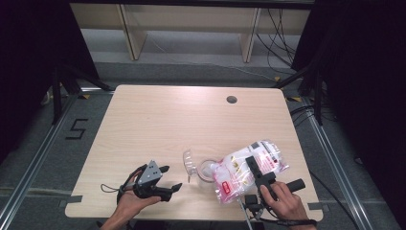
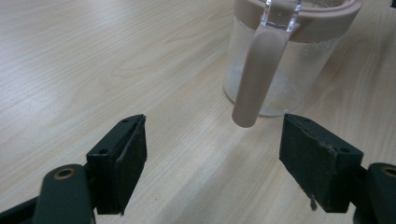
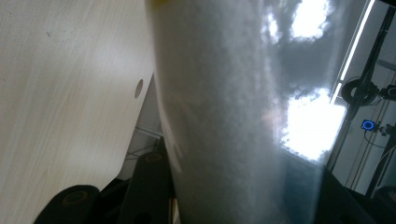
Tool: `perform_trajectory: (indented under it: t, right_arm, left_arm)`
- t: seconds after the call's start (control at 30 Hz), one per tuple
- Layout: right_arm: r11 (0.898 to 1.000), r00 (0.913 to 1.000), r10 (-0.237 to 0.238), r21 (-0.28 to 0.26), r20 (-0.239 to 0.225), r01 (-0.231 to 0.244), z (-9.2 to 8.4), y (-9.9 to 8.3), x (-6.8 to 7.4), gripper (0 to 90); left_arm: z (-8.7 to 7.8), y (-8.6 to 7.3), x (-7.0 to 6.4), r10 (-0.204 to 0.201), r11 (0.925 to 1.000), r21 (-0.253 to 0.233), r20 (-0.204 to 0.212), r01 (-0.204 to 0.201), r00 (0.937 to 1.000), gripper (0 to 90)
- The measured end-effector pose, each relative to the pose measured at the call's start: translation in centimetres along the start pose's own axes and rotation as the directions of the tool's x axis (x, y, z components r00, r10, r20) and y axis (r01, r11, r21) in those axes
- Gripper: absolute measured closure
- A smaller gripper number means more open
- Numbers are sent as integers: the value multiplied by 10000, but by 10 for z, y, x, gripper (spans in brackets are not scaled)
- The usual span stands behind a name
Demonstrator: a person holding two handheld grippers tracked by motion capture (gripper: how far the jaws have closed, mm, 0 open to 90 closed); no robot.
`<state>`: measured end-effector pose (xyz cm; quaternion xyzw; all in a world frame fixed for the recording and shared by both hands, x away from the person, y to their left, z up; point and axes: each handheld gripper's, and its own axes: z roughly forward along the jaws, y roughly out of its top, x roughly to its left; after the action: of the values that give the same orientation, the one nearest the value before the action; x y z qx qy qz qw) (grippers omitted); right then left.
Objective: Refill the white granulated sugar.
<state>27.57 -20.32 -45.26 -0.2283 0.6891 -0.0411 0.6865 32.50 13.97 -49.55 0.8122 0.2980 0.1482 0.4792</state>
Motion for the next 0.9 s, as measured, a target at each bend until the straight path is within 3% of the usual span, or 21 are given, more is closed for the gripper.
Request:
perform_trajectory:
  t: [0.53,0.8,0.83,0.9]
  right_arm:
    - [9999,9999,-157,-1,17,157,-1,0,-1,659]
    - [9999,9999,-108,-21,-20,108,-1,1,-1,661]
    - [9999,9999,-113,-21,-28,113,-1,1,-1,661]
    - [9999,9999,-148,-19,-35,148,-1,1,-2,662]
  left_arm:
    - [0,0,0,-119,9999,6,1,119,9999,230]
    - [0,0,0,18,10000,6,-8,-18,10000,231]
    - [0,0,0,-116,9999,-1,-7,116,9999,230]
    - [0,0,0,9,10000,8,3,-9,10000,231]
